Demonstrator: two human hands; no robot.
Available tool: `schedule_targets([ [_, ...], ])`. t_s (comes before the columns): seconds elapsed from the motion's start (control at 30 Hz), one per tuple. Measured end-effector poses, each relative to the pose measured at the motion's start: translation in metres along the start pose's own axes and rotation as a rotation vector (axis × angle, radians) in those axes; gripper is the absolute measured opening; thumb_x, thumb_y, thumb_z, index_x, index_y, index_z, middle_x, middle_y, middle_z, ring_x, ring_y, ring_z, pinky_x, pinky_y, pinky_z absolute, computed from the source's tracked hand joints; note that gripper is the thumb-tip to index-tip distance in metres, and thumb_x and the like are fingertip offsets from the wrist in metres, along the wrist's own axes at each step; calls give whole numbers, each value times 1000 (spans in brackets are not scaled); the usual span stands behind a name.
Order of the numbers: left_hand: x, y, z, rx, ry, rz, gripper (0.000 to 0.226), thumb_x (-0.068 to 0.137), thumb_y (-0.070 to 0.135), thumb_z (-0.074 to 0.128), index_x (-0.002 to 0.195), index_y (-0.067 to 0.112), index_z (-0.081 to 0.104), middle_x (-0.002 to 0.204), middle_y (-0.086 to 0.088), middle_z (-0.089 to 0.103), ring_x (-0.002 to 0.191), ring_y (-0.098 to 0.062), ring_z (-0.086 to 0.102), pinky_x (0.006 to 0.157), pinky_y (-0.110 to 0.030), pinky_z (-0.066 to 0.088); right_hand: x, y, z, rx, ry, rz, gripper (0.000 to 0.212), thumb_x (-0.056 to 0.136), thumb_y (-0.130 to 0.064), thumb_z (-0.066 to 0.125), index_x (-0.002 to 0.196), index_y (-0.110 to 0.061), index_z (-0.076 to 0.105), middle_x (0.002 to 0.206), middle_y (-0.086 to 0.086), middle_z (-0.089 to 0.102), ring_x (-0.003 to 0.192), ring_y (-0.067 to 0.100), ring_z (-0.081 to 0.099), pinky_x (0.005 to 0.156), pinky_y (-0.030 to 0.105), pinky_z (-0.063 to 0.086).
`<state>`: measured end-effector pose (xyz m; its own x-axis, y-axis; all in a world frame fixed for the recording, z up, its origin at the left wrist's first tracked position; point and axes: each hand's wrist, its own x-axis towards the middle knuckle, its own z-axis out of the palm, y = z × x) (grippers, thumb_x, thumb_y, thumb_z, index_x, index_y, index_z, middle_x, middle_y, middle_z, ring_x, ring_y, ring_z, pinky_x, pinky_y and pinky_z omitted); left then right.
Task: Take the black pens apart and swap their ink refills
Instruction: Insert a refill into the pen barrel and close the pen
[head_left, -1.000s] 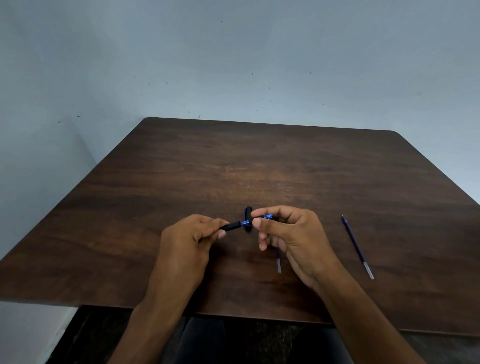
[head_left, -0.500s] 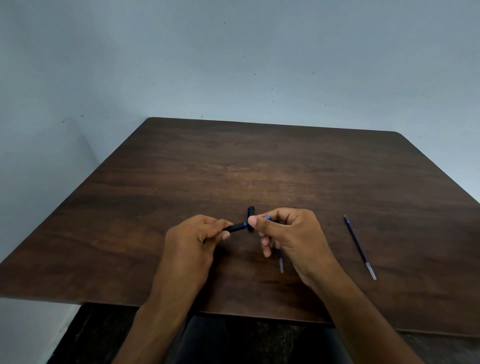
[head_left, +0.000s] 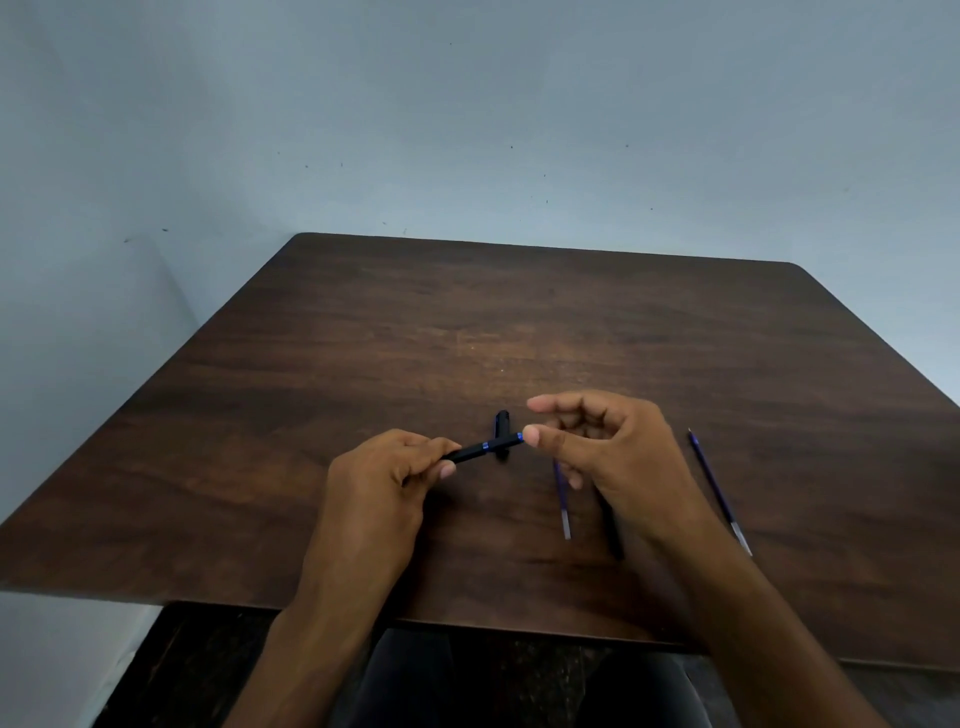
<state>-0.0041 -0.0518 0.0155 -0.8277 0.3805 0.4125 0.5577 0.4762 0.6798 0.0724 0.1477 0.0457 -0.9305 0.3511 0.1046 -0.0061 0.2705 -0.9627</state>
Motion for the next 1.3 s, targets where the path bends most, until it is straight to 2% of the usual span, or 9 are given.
schedule_targets([
  [0.1,1,1,-1,6,14,17,22,79,8,76,96,21,78,87,16,70,80,5,61,77,-1,40,0,0,1,-25,-33,-25,22,82,-7,79,103,-14,76,75,-2,73,47,7,54,53,21,51],
  [0.3,1,1,-3,15,10,27,22,80,9,75,96,24,78,86,12,71,81,-4,64,75,-15,46,0,0,5,-91,-17,-39,2,85,-23,76,86,-21,77,51,-6,63,46,8,52,54,23,51],
  [0.53,1,2,-3,24,6,32,22,82,10,74,98,25,77,86,14,70,81,-1,63,74,-10,44,3,1,8,-230,39,-106,25,87,-43,70,67,-30,69,44,-9,56,40,2,44,44,14,36],
  [0.67,0,3,0,0,9,43,22,81,9,74,97,23,78,85,16,69,84,0,62,74,-3,40,3,2,11,-323,56,-136,39,87,-57,57,61,-28,65,54,12,65,44,26,52,45,32,44],
  [0.8,1,0,0,-6,20,56,23,80,8,75,96,24,78,86,14,70,82,0,63,75,-8,44,4,5,11,-343,114,-129,42,86,-61,56,68,-26,69,64,5,71,57,17,65,53,24,50],
  [0.87,2,-1,-1,0,31,59,24,80,8,75,97,24,78,86,13,71,80,0,64,75,-10,45,3,5,9,-287,87,-140,23,84,-53,67,94,-33,72,78,-6,74,71,5,68,64,18,55],
  [0.93,2,-2,-1,18,33,61,23,81,8,74,98,24,77,86,13,71,80,-1,63,74,-7,44,2,6,6,-221,-7,-156,34,82,-34,78,114,-31,68,89,-7,74,83,7,71,76,20,58],
  [1.2,1,-2,-3,41,22,54,25,81,9,74,98,27,77,87,13,71,82,-5,64,75,-22,50,1,3,8,-314,-28,-175,13,84,-27,76,94,-34,72,77,-12,72,73,-3,66,66,9,50],
  [1.3,1,0,-3,40,22,59,24,82,9,74,98,27,77,87,14,70,81,-3,63,75,-14,47,1,3,9,-311,-7,-177,7,85,-36,73,89,-31,74,73,-11,70,69,5,64,61,17,52],
])
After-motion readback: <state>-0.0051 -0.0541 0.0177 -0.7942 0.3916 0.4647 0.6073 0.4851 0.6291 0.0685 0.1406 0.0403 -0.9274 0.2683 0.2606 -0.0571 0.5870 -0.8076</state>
